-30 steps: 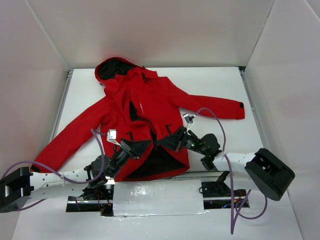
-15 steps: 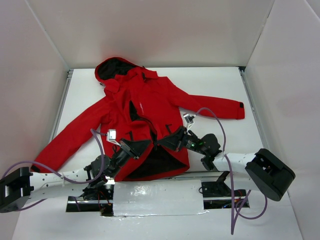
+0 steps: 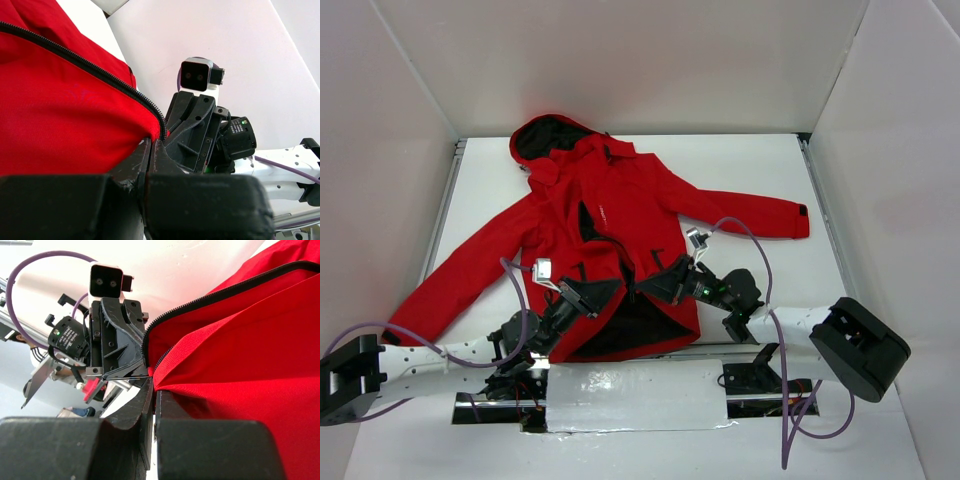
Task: Zip up the jacket
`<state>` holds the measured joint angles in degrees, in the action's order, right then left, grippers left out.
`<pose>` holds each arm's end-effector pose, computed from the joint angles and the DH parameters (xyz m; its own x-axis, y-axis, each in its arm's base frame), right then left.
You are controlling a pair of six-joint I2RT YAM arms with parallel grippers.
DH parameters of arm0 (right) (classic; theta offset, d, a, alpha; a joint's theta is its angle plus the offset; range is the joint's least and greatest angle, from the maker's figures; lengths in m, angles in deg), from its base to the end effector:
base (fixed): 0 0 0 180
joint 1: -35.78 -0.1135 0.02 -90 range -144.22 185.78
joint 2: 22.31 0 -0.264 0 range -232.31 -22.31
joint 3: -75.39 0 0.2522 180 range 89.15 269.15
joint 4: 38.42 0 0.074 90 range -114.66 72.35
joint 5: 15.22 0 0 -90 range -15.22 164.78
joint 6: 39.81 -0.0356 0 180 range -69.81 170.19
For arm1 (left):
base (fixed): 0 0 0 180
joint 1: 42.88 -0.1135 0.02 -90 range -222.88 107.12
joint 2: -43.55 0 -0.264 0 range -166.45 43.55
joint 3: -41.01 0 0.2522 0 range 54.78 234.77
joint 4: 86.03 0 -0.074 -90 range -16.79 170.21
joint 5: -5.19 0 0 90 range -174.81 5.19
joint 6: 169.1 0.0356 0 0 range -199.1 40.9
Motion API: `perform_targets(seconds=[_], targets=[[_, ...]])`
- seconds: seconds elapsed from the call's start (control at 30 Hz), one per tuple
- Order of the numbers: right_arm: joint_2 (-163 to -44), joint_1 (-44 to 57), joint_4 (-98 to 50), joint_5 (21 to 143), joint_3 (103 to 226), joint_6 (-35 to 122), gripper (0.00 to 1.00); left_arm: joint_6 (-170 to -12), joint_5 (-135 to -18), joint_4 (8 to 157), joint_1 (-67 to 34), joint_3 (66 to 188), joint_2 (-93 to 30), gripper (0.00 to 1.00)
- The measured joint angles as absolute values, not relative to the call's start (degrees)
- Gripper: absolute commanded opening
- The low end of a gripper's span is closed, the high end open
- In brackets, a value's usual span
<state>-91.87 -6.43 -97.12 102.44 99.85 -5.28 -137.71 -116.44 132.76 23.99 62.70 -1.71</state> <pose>0.1433 0.1523 0.2070 -0.6668 0.3803 -0.6409 -0.6702 0.0699 0.7389 0.0824 -0.1453 0.2276 -0.4450 -0.8085 -0.3851 0.3923 0.2105 -0.8954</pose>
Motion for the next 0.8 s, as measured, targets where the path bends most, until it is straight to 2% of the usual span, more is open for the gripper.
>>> perform_targets(seconds=[0.8], targets=[[-91.65, -6.43, -97.1, 101.98, 99.85, -5.01, 0.0, -138.04, -114.94, 133.03, 23.99, 62.7, -3.63, 0.0]])
